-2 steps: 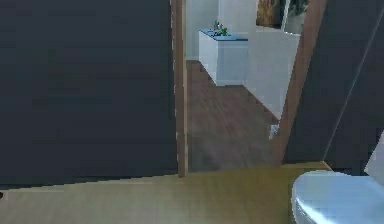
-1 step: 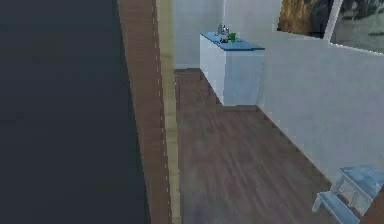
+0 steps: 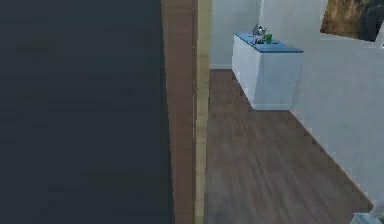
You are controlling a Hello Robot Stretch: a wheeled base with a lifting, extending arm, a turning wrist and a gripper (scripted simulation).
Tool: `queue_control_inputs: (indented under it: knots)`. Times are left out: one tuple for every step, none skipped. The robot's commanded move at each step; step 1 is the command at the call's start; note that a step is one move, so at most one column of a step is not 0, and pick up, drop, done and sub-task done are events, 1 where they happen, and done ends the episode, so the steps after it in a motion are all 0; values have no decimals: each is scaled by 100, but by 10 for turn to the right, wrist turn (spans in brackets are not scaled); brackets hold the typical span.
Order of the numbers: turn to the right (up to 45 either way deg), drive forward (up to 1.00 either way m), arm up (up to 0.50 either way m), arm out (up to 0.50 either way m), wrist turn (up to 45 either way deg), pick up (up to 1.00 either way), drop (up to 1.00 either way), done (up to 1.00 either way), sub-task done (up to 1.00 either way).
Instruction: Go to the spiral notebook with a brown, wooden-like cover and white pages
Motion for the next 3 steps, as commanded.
queue_control_inputs:
  knots:
    - [0,5,0,0,0,0,0,0,0]
    - [450,0,0,0,0,0,0,0,0]
    - [150,0,0,0,0,0,0,0,0]
